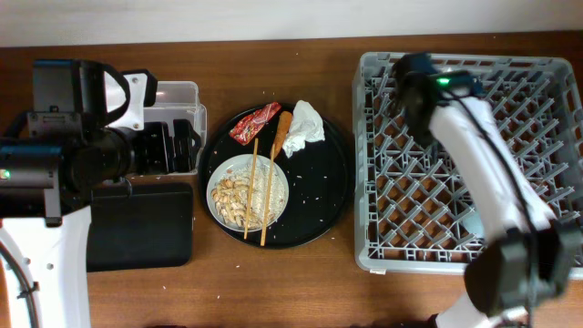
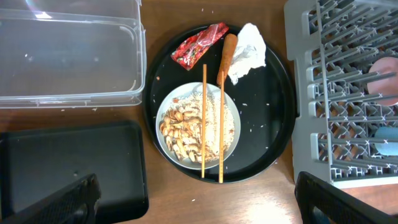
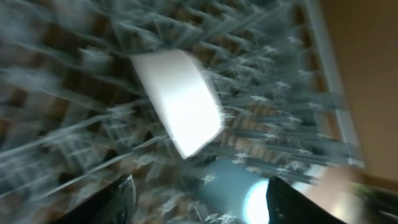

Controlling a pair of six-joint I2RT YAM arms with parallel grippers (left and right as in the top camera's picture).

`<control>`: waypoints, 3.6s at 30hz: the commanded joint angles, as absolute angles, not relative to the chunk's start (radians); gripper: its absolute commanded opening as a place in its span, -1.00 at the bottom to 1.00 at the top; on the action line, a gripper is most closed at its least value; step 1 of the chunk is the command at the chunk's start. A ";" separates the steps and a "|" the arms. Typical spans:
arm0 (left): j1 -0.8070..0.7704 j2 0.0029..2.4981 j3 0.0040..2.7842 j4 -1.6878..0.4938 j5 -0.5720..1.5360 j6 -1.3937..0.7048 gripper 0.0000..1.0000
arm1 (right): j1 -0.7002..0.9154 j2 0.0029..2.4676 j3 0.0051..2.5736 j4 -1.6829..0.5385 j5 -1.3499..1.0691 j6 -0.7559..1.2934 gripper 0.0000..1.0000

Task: Sort waste into correct bins and load items into the dishwasher rack

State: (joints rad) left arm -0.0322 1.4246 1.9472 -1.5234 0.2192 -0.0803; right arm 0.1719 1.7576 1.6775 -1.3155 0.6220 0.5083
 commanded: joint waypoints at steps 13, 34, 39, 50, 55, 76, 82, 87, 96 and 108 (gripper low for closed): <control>-0.187 1.529 1.869 -1.481 0.105 -0.184 0.47 | 0.176 1.423 1.730 -1.323 -0.277 0.184 0.57; -0.456 1.832 1.324 -0.943 0.003 -0.295 -0.01 | 0.140 1.317 1.719 -1.390 -0.173 0.273 0.97; -0.456 1.834 1.324 -0.915 0.003 -0.295 -0.01 | 0.137 1.270 1.711 -1.456 -0.062 0.308 0.97; -0.380 1.747 1.463 -1.094 -0.097 -0.333 -0.18 | 0.233 1.427 1.683 -1.398 -0.249 0.287 0.74; -0.101 1.473 1.684 -1.316 -0.120 -0.352 0.45 | 0.537 1.694 1.676 -1.169 -0.230 0.445 0.44; 0.021 1.351 1.684 -1.419 -0.121 -0.351 0.98 | 0.643 2.017 1.687 -0.968 -0.118 0.566 -0.92; 0.021 1.351 1.684 -1.419 -0.121 -0.351 0.98 | 0.285 1.714 1.687 -1.046 -0.069 0.276 -0.92; 0.021 1.351 1.684 -1.419 -0.121 -0.351 0.98 | 0.186 1.840 1.687 -1.109 -0.073 0.100 -0.92; 0.021 1.351 1.684 -1.419 -0.120 -0.351 0.98 | 0.464 1.856 1.694 -1.047 -0.208 0.321 0.24; 0.021 1.351 1.684 -1.443 -0.120 -0.352 0.98 | 0.773 2.206 1.693 -0.830 -0.160 0.626 -0.58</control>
State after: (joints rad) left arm 0.0166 1.3521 1.6867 -1.4334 -0.1131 -0.3489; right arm 0.7807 2.1864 1.6901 -0.8482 -0.1493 0.6323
